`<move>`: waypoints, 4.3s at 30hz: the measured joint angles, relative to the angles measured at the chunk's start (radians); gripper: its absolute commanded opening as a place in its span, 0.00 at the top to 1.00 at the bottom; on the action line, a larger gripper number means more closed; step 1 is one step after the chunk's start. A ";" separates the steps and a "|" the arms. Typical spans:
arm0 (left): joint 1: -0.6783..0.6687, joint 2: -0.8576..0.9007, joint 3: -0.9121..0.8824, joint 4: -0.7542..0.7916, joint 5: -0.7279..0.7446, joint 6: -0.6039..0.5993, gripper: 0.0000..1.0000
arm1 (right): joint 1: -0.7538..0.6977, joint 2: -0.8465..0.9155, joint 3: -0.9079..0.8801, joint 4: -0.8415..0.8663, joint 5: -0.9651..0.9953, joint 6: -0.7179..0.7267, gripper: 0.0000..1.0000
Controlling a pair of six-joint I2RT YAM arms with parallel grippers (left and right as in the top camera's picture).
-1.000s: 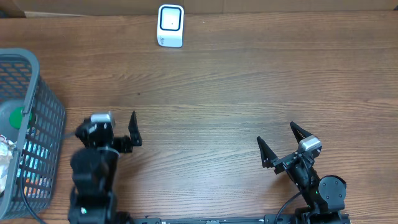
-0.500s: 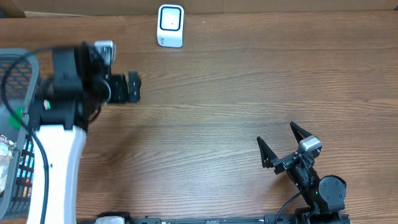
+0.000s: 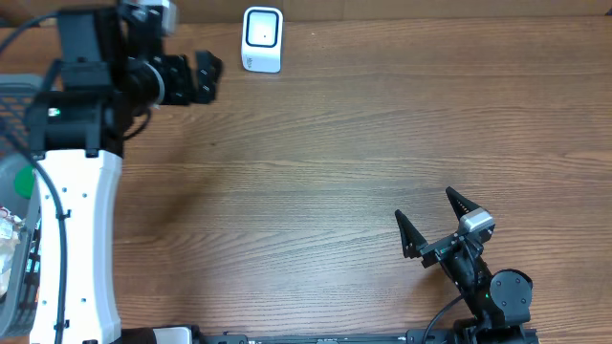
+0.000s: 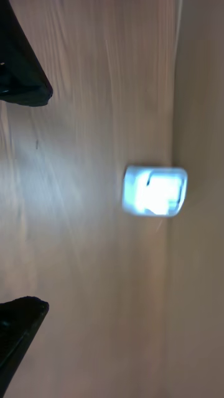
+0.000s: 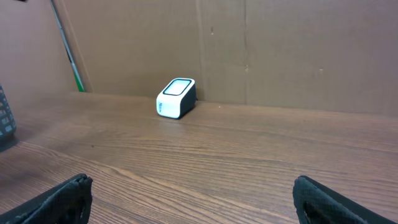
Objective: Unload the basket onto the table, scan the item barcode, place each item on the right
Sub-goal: 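Raise the left arm and swing it over the grey basket, then lower the left gripper into the basket and grasp the green-lidded jar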
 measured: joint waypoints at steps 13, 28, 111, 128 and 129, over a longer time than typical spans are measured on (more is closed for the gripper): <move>0.565 0.014 0.072 -0.018 -0.203 -0.331 0.00 | 0.000 0.000 0.000 0.000 0.000 0.000 0.00; 0.760 0.389 0.081 -0.261 -0.389 -0.392 0.05 | 0.000 0.000 0.000 0.000 0.000 -0.001 0.00; 0.648 0.561 -0.007 -0.101 -0.402 -0.172 0.00 | 0.000 0.000 0.000 0.000 0.000 0.000 0.00; 0.648 0.561 -0.068 0.002 -0.402 -0.162 0.42 | 0.000 0.000 0.000 0.000 0.001 0.000 0.00; 0.648 0.561 -0.068 0.002 -0.402 -0.161 0.42 | 0.000 0.000 0.000 0.000 0.000 0.000 0.00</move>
